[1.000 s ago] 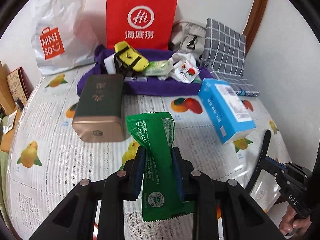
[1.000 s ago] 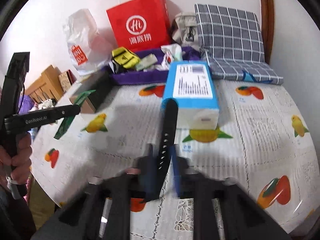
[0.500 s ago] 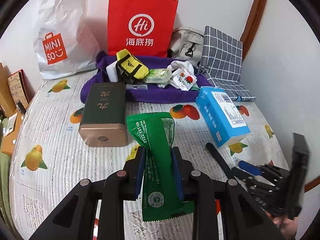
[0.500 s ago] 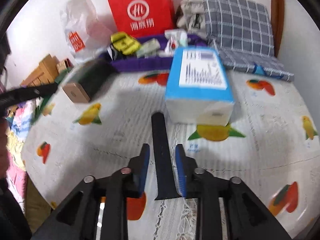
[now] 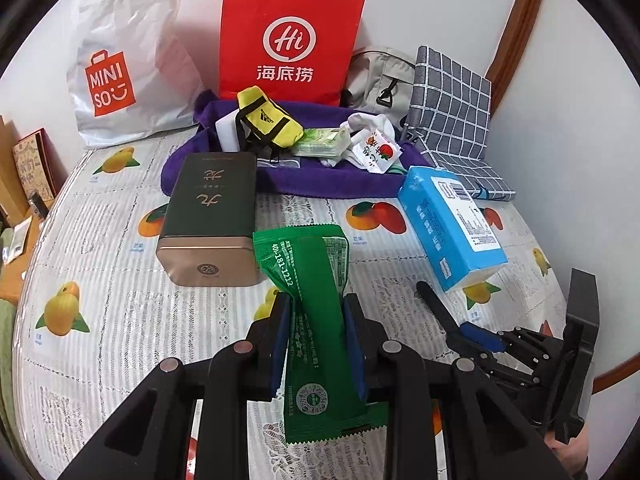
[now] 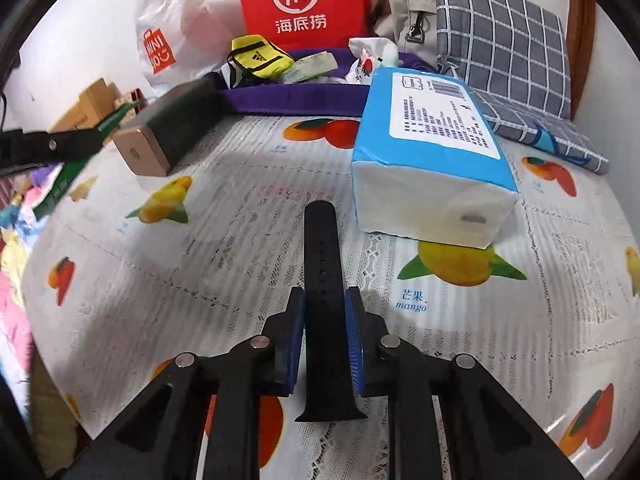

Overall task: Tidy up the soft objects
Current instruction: 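Carry the green wrapper and black strap with both tools toward the purple towel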

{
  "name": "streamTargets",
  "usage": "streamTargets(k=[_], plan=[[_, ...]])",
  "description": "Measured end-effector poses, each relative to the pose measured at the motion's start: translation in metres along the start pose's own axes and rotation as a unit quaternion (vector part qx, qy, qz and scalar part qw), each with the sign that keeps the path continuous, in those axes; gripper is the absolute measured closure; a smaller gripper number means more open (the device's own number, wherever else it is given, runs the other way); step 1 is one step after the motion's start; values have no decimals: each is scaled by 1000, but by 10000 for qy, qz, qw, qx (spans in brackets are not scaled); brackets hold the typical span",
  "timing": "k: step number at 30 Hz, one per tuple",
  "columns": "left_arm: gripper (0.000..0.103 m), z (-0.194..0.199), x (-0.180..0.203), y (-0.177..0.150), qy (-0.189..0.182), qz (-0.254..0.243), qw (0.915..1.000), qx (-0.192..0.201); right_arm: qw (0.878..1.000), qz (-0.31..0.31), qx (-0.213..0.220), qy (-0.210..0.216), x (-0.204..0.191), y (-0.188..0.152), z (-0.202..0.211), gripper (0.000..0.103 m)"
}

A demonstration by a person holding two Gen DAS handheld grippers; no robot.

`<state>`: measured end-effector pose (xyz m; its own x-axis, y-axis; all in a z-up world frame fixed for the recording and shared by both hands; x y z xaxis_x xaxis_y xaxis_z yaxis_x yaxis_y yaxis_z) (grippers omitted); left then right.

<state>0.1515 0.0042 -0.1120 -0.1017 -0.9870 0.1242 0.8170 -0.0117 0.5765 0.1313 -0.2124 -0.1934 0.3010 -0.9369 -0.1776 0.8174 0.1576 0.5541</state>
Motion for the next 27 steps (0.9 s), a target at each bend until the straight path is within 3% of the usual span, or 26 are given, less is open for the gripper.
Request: streamTargets(k=[4, 12, 27], plan=[[78, 4, -1, 3, -29, -1, 10000, 56, 9996, -58, 109, 252, -6, 3, 16, 83], [78, 13, -4, 16, -19, 30, 9998, 205, 9984, 114, 544, 136, -23, 30, 53, 83], [78, 19, -11, 56, 105, 72, 9989, 458, 9937, 316, 1076, 21, -24, 103, 81, 83]])
Point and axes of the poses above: each gripper's, at about its wrist camera, not at the fingertips, and z roughly against the way its jaws point, x to its right, y to its top, the point moved 1 cm from there along -z, roughly the way its jaws point, and after that the axes turned 4 degrees about y, right-handed, at the moved point
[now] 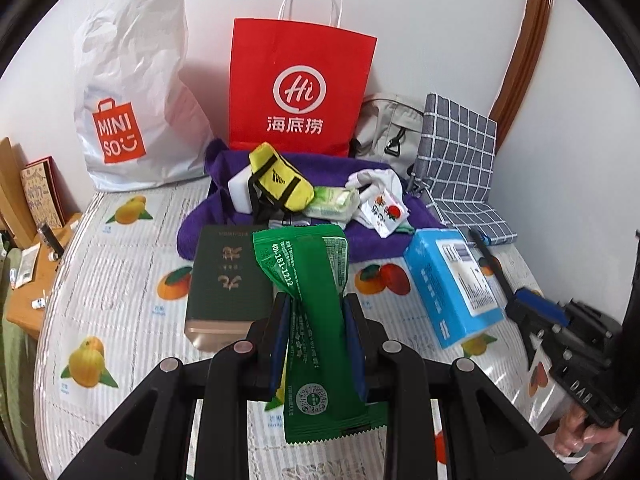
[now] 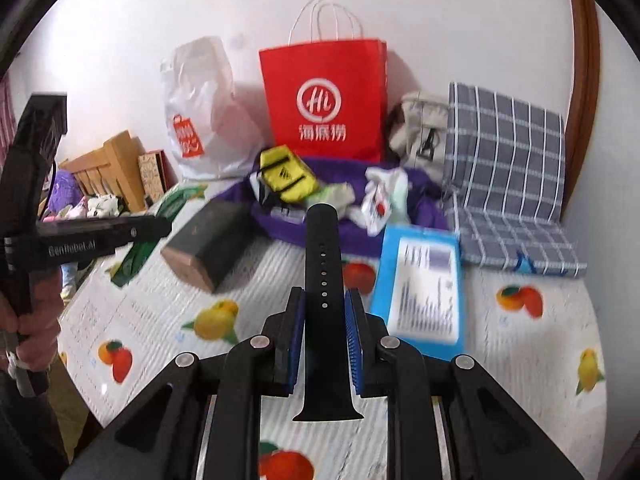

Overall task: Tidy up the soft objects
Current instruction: 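Carry the green wrapper and black strap with both tools toward the purple towel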

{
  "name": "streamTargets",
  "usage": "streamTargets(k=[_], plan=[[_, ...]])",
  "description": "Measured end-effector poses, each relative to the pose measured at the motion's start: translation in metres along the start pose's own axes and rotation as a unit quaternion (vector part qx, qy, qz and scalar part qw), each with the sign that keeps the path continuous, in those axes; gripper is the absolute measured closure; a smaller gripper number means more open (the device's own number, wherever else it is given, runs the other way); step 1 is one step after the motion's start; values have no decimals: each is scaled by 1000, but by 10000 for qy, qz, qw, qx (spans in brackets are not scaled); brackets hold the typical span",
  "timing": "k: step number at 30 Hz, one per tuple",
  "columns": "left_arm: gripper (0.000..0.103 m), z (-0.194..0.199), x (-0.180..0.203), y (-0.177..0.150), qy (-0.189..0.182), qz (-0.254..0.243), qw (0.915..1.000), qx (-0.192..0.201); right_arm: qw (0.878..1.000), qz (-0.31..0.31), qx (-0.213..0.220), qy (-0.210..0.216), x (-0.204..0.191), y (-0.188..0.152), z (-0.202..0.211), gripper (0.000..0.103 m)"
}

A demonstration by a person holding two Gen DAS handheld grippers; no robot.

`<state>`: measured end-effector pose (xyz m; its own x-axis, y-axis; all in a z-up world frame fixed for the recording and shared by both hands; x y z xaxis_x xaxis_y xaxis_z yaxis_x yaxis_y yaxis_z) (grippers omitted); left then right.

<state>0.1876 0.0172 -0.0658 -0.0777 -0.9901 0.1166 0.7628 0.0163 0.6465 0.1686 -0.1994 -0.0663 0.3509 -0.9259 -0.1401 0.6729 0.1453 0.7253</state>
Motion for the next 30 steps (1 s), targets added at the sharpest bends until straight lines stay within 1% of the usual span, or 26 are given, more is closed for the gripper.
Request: streamTargets(k=[2, 5, 12, 23, 30], plan=[[78, -2, 1, 6, 17, -11, 10000, 21, 10000, -24, 59, 18, 4, 11, -1, 83], [78, -5, 3, 13, 142, -92, 9998, 73, 9999, -38, 116, -16, 8, 25, -5, 83], [78, -15, 0, 32, 241, -130, 9994, 192, 9997, -125, 184, -36, 24, 43, -19, 83], [78, -33, 2, 72, 366, -180, 9984, 386, 9995, -144, 297, 4, 39, 79, -45, 83], [78, -44, -2, 101, 421, -82, 9981, 450, 9989, -161, 433, 53, 47, 108, -57, 83]])
Point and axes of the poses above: each gripper's, at about its wrist camera, not at the fingertips, and z roughly against the way its jaws point, x to its right, y to its top, the point moved 1 cm from there along -z, roughly the way its jaws point, and after that the axes turned 4 degrees about y, right-handed, at the moved point
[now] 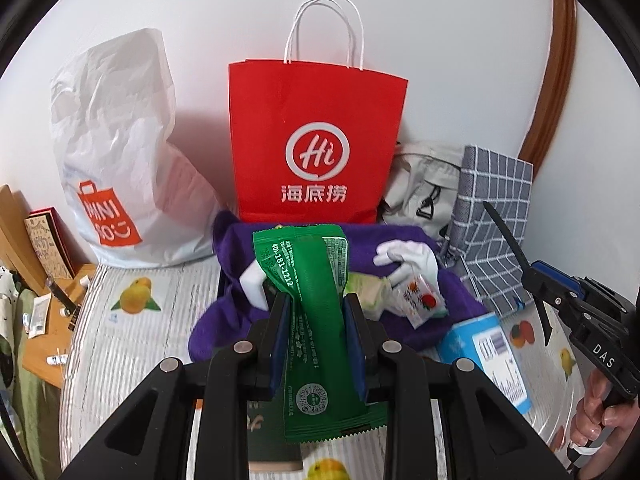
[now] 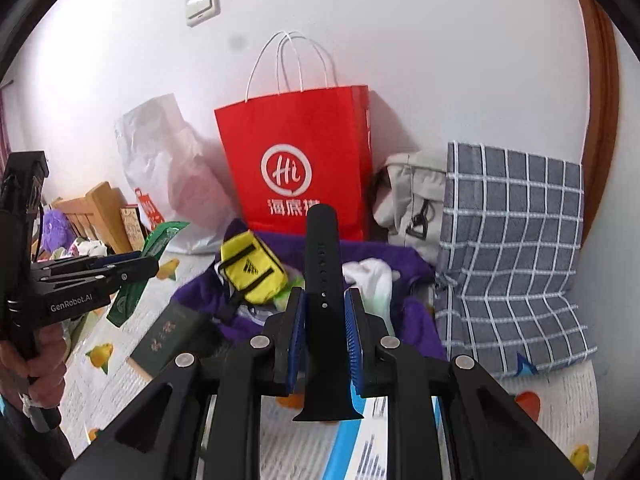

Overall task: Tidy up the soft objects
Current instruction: 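Carry the green wrapper and black strap with both tools toward the purple towel, then lower the wrapper and strap onto the purple towel and open both tools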

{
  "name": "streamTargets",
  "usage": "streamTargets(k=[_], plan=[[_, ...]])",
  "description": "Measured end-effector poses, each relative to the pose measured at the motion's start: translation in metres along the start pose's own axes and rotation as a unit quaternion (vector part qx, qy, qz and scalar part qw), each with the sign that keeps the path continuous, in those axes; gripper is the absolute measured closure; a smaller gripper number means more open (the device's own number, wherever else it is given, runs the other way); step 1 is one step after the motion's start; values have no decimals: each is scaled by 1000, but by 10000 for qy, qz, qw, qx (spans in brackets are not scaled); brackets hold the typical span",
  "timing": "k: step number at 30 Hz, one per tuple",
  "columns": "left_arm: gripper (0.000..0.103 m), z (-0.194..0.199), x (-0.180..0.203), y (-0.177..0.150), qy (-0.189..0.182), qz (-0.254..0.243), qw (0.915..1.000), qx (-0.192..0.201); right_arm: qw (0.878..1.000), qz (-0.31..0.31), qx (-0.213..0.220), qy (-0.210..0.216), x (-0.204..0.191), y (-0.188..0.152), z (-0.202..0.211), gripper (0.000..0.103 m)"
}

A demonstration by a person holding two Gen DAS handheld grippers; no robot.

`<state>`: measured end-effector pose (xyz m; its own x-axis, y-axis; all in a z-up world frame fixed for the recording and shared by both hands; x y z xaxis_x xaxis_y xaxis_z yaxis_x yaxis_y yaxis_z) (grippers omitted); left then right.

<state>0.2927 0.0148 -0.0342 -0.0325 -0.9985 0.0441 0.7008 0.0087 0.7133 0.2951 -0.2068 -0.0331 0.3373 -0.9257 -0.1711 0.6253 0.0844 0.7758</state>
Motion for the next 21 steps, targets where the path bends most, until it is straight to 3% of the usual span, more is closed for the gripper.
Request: streamTargets(k=[15, 21], plan=[[78, -31, 0, 40, -77, 185, 9997, 136, 9995, -87, 215, 206, 11, 48, -40, 83], [78, -61, -1, 44, -55, 269, 9996, 7, 9993, -8, -33, 368, 15, 44, -73, 83]])
Point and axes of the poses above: each gripper's, at about its wrist camera, not at the fingertips, and z roughly against the way its jaws point, x to its right, y to its top, the point moved 1 cm from there along -z, roughly the way its jaws point, and after that the axes turned 4 degrees about y, right-handed, at the moved point
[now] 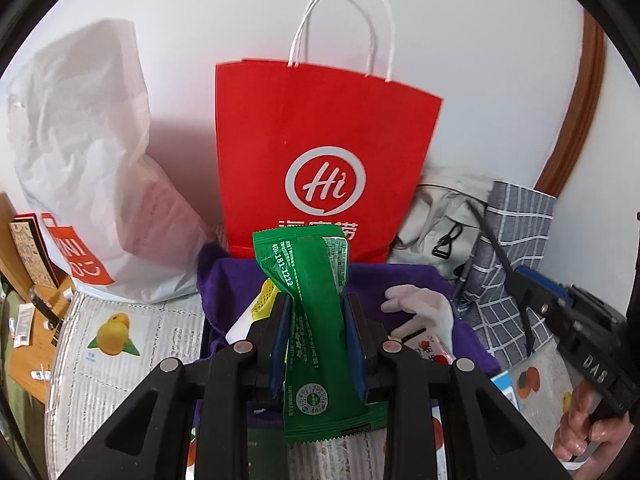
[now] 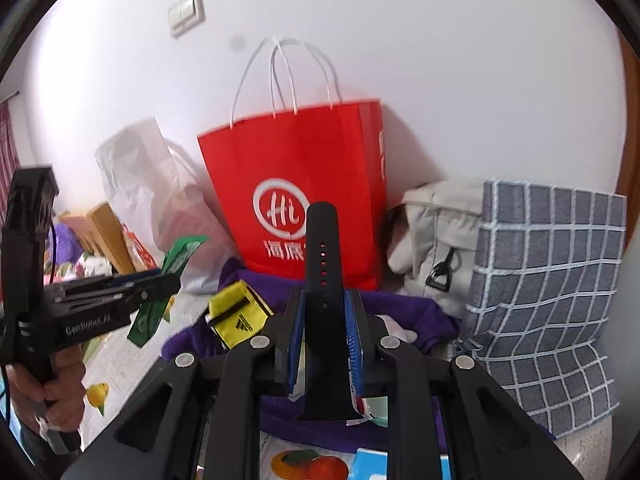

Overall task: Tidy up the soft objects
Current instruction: 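Lower the wrapper and strap onto the purple towel and open both tools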

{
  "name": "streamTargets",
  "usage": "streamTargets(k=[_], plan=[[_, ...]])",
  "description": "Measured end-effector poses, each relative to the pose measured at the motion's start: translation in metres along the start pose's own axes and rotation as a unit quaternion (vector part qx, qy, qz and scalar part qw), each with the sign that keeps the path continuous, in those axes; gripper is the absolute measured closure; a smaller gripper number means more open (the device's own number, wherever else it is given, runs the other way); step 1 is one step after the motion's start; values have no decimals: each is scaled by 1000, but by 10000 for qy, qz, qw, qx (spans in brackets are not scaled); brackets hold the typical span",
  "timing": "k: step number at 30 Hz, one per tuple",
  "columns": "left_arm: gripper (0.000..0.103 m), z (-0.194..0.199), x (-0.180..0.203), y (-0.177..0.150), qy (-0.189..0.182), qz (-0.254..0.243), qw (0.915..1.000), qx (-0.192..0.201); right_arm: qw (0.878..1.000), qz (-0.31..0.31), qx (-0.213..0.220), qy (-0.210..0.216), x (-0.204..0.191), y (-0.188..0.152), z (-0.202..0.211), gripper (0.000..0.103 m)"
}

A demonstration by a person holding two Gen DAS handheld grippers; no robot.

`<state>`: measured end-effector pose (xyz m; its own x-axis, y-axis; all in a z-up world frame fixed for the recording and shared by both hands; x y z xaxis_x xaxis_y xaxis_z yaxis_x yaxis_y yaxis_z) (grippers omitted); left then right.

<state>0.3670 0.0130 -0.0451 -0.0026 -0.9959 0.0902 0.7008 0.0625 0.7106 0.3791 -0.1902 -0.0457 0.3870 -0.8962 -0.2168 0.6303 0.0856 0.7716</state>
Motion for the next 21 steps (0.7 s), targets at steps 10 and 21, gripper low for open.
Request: streamTargets(k=[10, 21], plan=[[78, -43, -8, -8, -316, 106, 9983, -487, 9969, -357, -670, 204, 36, -23, -46, 83], [78, -72, -12, -17, -375, 217, 9953, -861, 9896, -707, -1254, -55, 72, -45, -75, 83]])
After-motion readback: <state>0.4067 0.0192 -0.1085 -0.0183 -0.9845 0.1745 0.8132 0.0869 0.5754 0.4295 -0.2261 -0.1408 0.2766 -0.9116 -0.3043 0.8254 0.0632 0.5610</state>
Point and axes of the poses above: each gripper's, at about its wrist camera, not at the fingertips, and z roughly against the way its jaws point, x to its right, y to its top, the point moved 1 cm from there along -z, roughly the way its jaws point, and after that the axes turned 4 degrees about y, right-handed, at the moved point
